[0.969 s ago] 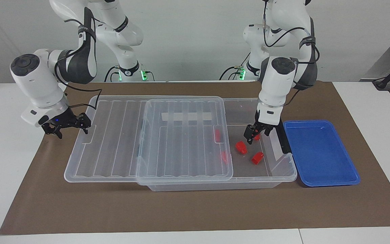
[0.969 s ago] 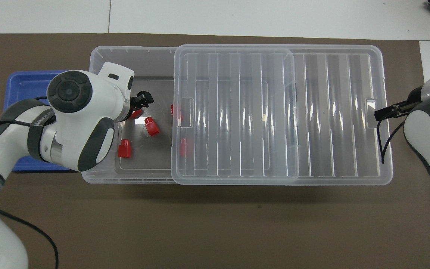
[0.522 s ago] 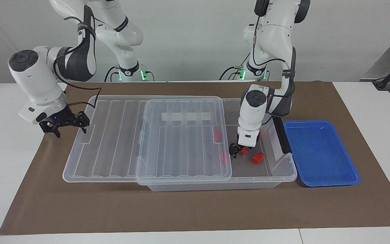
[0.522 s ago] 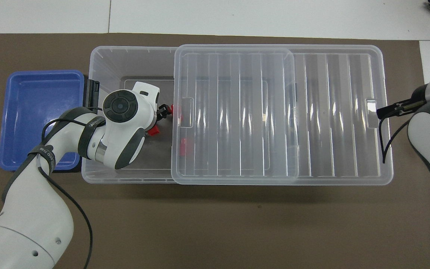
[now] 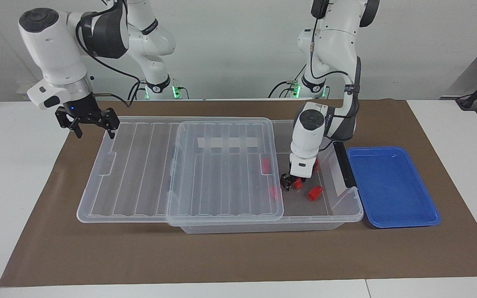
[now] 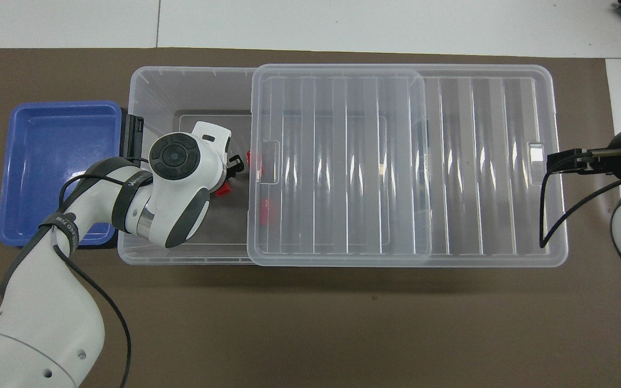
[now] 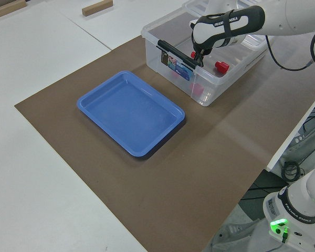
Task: Place red block in blue tray from box
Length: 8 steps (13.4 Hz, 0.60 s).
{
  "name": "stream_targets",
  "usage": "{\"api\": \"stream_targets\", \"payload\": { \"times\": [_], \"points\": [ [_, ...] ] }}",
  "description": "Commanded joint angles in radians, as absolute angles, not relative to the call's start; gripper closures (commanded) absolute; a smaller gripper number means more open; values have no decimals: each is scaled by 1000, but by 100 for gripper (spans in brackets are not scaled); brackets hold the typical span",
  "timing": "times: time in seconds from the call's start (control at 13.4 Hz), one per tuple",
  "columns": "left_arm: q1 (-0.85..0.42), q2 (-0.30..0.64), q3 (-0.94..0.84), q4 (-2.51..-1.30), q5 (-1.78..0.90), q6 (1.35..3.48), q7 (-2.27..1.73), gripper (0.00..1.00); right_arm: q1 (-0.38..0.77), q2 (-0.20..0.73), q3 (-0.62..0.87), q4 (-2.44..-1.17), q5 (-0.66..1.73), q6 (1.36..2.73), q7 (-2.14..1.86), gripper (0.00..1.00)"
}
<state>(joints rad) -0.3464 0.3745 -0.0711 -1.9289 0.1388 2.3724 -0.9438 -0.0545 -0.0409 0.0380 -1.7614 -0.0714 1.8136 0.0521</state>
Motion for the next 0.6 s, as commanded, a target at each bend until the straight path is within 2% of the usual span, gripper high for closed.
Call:
{"api": "stream_targets", "payload": {
  "times": [0.0,0.15,0.37,0.52],
  "points": [
    [-354,341,-60,-1959,152,2309,-966,100,-41,-32,44,-1683,-22,1755,113,0],
    [-351,304,-58,-1922,152,2173,-963,100,-41,-19,43,-1620,44,1709,173,0],
    [-287,191,-58,-1843,63,1980,-939,100,-20,-9,46,-1589,26,1680,184,0],
    [-253,169,-51,-1702,-7,1799,-888,100,-6,-9,48,-1585,-26,1658,184,1]
  ]
}}
